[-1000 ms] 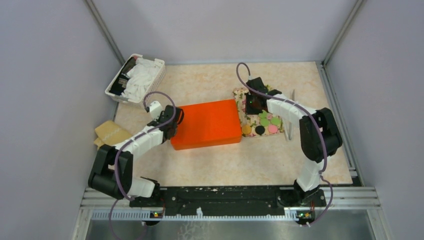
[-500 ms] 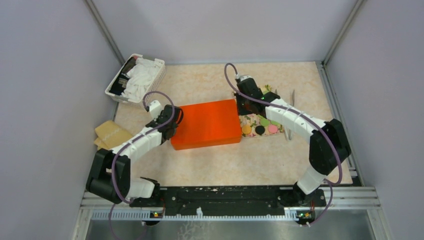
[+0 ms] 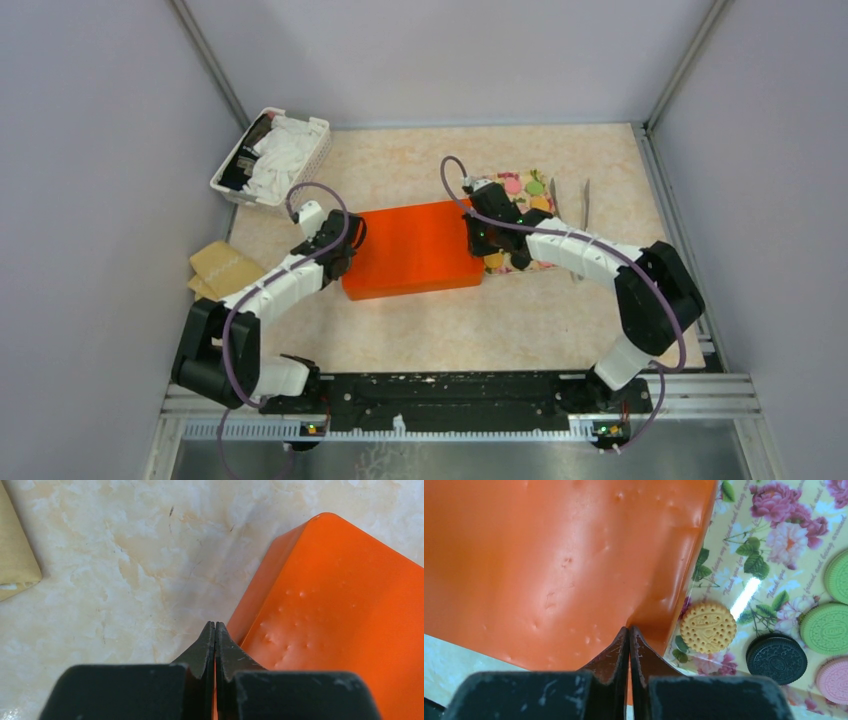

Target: Pack the cookies

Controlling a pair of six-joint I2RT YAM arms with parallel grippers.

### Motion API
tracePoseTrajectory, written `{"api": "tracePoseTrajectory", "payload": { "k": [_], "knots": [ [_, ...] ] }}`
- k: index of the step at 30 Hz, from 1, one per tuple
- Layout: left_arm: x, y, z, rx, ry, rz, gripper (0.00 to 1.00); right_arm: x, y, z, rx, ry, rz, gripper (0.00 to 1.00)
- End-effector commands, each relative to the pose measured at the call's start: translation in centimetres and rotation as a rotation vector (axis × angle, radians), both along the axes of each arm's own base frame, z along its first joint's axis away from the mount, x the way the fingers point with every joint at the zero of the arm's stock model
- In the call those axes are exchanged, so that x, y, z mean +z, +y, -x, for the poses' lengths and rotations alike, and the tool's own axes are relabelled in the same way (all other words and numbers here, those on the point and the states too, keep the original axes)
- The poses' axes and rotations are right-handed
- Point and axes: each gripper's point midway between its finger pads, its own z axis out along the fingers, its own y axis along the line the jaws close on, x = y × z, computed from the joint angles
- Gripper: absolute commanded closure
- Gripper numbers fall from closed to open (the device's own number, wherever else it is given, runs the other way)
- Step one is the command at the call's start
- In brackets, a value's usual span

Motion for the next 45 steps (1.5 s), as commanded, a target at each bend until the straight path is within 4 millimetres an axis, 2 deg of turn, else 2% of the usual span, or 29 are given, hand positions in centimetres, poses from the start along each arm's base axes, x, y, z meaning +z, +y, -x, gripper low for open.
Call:
{"api": "tracePoseTrajectory", "payload": {
  "k": [1, 8, 14, 16, 18, 19, 20, 22, 24, 30, 33, 35, 36, 40, 45],
  "knots": [
    [1.5, -1.7, -1.0, -0.047, -0.041, 0.062, 1.00, -2.8, -1.9, 2.3, -0.004, 0.085, 0.070, 1.00],
    [2.2, -1.6, -1.0, -0.052, -0.044, 0.052, 1.00, 1.7, -0.8, -0.3, -0.014, -0.049, 0.017, 1.00],
    [4.4, -1.2, -0.8, -0.079, -0.089, 0.028, 0.99, 4.9, -0.4, -2.0, -0.036, -0.152, -0.022, 1.00],
    [5.4, -1.4, -1.0, -0.127, -0.105, 0.017, 0.95, 5.7, -0.6, -2.7, -0.053, -0.182, -0.012, 0.97],
    [6.9, -2.0, -1.2, -0.182, -0.132, 0.015, 0.86, 6.7, -0.8, -3.4, -0.071, -0.215, 0.000, 0.95],
    [7.6, -2.3, -1.4, -0.213, -0.147, 0.013, 0.79, 7.1, -1.0, -3.7, -0.083, -0.231, 0.008, 0.92],
    [8.3, -2.6, -1.5, -0.245, -0.160, 0.014, 0.71, 7.7, -1.3, -4.1, -0.096, -0.251, 0.017, 0.86],
    [10.0, -3.1, -1.6, -0.295, -0.200, 0.012, 0.48, 8.5, -1.7, -4.6, -0.120, -0.284, 0.036, 0.72],
    [11.5, -3.4, -1.7, -0.331, -0.236, 0.009, 0.32, 9.2, -2.2, -5.2, -0.143, -0.313, 0.055, 0.59],
    [14.4, -4.5, -2.1, -0.424, -0.332, 0.005, 0.02, 9.9, -3.3, -6.3, -0.203, -0.357, 0.107, 0.26],
    [15.1, -5.6, -2.9, -0.501, -0.364, -0.002, 0.02, 9.5, -4.9, -6.8, -0.275, -0.379, 0.182, 0.20],
    [15.3, -6.1, -3.3, -0.527, -0.353, -0.005, 0.02, 9.4, -6.3, -7.2, -0.324, -0.404, 0.245, 0.04],
    [15.6, -6.3, -3.6, -0.532, -0.354, -0.006, 0.01, 9.5, -7.0, -7.2, -0.345, -0.416, 0.273, 0.02],
    [16.4, -6.9, -4.6, -0.549, -0.379, 0.001, 0.02, 10.1, -9.3, -7.3, -0.439, -0.465, 0.345, 0.01],
    [16.8, -7.2, -5.5, -0.549, -0.394, -0.008, 0.01, 10.2, -10.3, -7.1, -0.501, -0.474, 0.373, 0.01]
  ]
}}
